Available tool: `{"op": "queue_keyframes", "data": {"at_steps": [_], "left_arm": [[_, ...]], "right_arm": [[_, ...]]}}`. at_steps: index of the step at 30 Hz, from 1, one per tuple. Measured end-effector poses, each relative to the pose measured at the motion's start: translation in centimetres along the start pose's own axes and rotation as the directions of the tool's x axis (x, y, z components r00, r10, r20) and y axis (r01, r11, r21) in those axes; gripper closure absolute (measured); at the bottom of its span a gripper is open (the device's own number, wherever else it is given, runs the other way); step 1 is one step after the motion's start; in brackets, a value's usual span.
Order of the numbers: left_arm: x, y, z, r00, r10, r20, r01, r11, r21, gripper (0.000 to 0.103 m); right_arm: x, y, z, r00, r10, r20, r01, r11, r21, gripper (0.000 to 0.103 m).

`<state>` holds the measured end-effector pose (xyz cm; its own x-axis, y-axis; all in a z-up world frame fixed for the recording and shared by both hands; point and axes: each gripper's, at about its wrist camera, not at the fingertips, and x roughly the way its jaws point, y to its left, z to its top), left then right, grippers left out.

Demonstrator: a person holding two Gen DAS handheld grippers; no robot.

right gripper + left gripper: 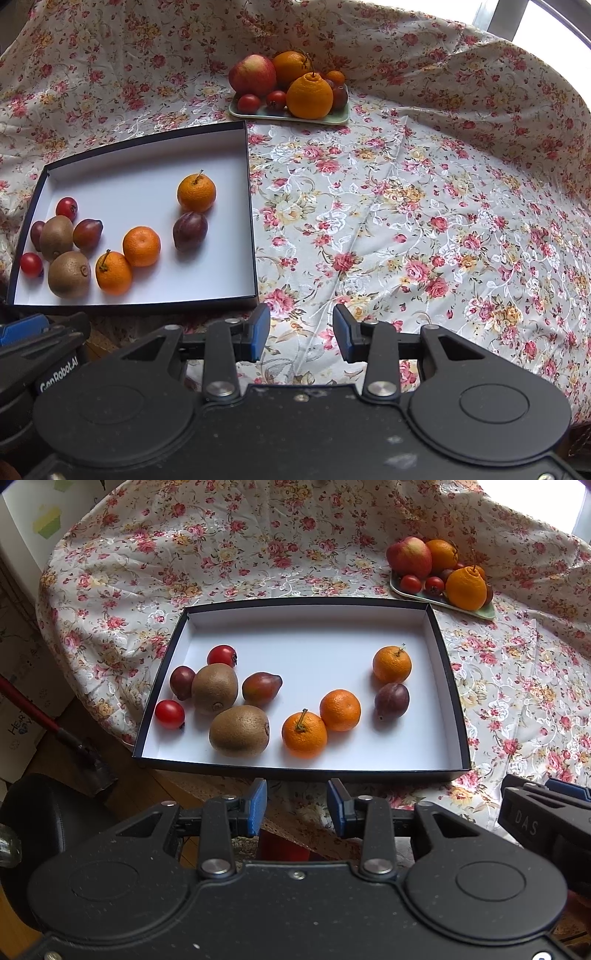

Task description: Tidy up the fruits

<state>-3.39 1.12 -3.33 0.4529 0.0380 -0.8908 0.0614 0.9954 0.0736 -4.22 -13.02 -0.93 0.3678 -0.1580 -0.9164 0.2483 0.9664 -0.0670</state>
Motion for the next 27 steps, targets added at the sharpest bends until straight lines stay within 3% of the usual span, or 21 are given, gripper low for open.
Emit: {"op": "queue_keyframes", "data": {"at_steps": [27], "left_arm": [[0.16,-0.09,-0.15,1.000,-0.001,-0.005,0.001,1.000,0.009,0.058]], "right_arm": [[0.26,0.14,0.12,1.000,-0.002,-0.017,0.002,1.000,0.008,0.063]]}}
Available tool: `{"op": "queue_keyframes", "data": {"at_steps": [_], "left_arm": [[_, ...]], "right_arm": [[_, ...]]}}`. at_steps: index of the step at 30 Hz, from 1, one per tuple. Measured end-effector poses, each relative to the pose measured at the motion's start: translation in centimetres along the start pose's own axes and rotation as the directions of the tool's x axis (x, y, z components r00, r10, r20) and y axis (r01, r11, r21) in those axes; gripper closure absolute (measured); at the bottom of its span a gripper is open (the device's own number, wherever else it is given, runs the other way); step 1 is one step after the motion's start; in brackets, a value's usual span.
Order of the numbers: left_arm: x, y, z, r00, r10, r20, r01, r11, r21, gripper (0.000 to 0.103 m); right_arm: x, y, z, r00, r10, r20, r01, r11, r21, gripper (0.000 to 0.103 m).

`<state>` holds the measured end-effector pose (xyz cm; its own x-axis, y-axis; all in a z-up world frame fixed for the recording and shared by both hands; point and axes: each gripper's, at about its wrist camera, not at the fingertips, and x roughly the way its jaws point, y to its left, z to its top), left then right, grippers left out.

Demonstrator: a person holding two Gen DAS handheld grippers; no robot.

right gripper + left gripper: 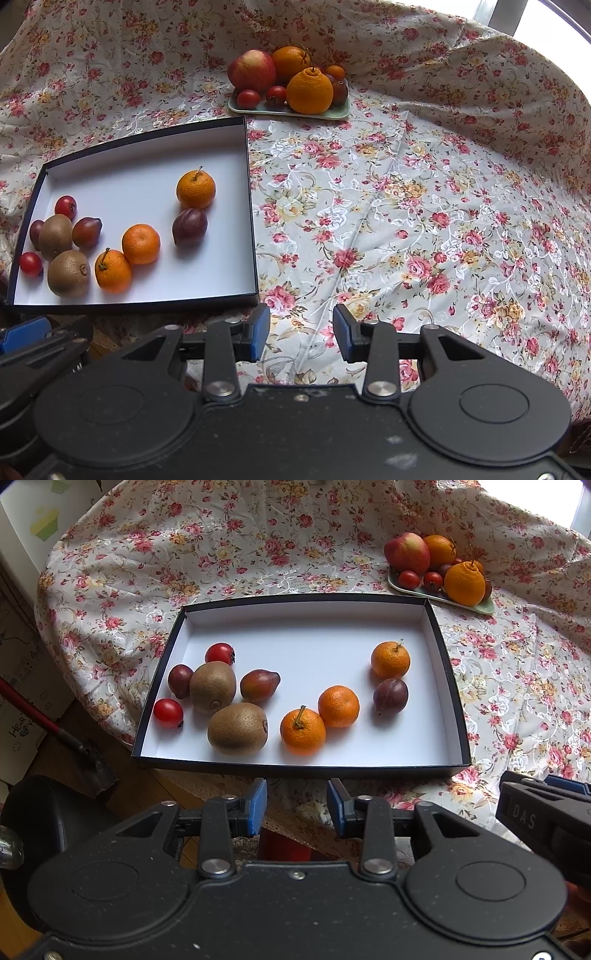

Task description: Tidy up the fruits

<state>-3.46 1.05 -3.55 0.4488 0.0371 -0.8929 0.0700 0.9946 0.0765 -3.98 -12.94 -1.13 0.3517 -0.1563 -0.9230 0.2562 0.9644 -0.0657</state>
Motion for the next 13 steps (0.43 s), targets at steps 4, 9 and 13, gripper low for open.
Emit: {"op": "queue_keyframes", "data": {"at_steps": [4,9,13], "left_arm": [[0.00,-0.04,0.02,1.000,-0.001,-0.001,0.001,1.000,-0.001,0.058],[0.05,0.07,0.04,1.000,-0.003,-0.003,0.003,1.000,0.001,0.058],[-0.01,0.04,-0.03,1.000,0.003,0.007,-0.003,1.000,0.007,0.058]], "right_arm": [[0.10,0.01,0.03,1.000,-0.001,-0.005,0.001,1.000,0.001,0.063],[0.12,0.08,-0.01,1.000,-0.001,-0.007,0.001,1.000,-0.001,0.063],[0.13,0.23,-0.09,1.000,-0.001,-0.007,0.001,1.000,-0.006,0.063]]}}
